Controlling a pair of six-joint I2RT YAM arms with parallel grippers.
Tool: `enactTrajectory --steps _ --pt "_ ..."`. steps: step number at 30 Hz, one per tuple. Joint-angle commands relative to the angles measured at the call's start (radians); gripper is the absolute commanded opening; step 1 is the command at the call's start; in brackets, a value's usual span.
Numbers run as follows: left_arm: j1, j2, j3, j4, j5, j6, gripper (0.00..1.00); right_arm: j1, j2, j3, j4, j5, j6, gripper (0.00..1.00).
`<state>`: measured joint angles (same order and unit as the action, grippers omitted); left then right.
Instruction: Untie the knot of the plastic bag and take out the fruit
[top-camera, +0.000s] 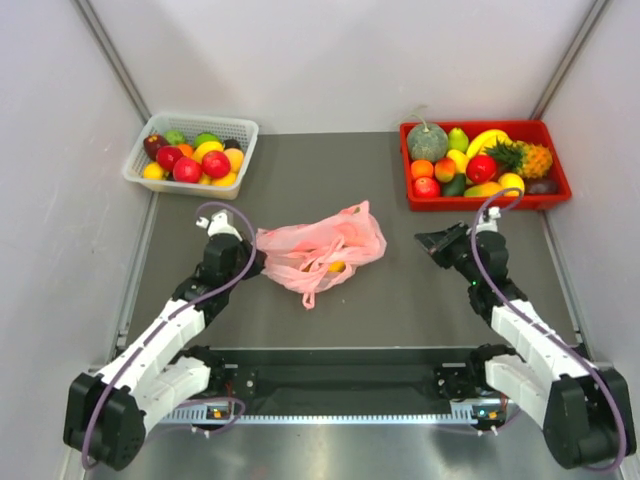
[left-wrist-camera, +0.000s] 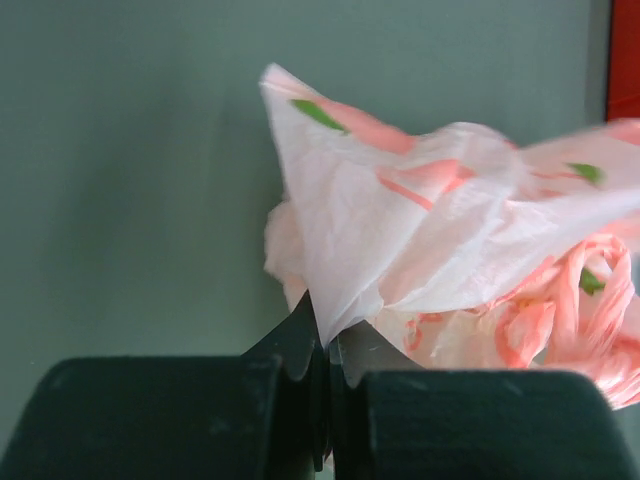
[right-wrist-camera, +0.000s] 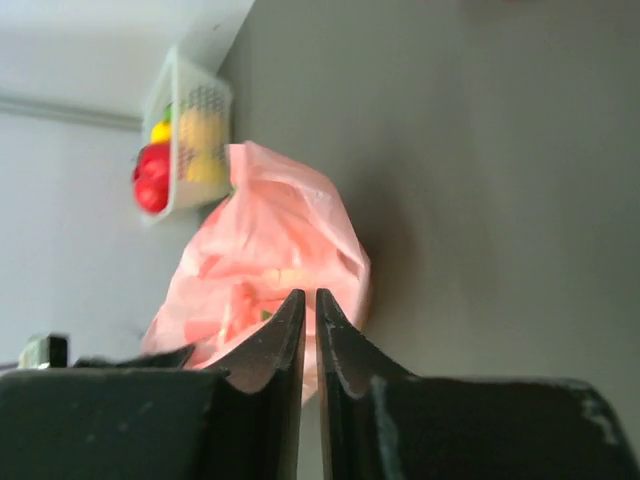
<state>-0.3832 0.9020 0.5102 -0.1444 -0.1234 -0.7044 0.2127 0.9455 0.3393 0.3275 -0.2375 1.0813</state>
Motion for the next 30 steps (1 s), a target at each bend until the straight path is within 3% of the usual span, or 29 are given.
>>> enactTrajectory --steps 1,4,8,11,14,21,30 --pt "0.020 0.002 0.008 0.009 0.001 0.052 0.00 -0.059 -0.053 0.111 -0.324 0.109 -0.150 0.10" --pt "0.024 0.003 0.008 0.014 0.036 0.057 0.00 -0.078 -0.036 0.182 -0.438 0.115 -0.251 0.40" --pt "0.026 0.034 0.008 0.049 0.119 0.054 0.00 -0.056 0.018 0.297 -0.480 -0.037 -0.434 0.60" --pt "0.026 0.069 0.011 0.092 0.198 0.054 0.00 0.083 0.062 0.430 -0.614 0.027 -0.613 0.74" --pt "0.024 0.104 0.034 0.097 0.229 0.048 0.00 0.272 0.082 0.524 -0.677 0.199 -0.694 0.85" --pt "0.023 0.133 0.050 0.112 0.301 0.033 0.00 0.595 0.234 0.658 -0.734 0.444 -0.699 0.93" --pt "0.010 0.120 0.014 0.137 0.324 0.006 0.00 0.749 0.478 0.799 -0.798 0.612 -0.508 0.95"
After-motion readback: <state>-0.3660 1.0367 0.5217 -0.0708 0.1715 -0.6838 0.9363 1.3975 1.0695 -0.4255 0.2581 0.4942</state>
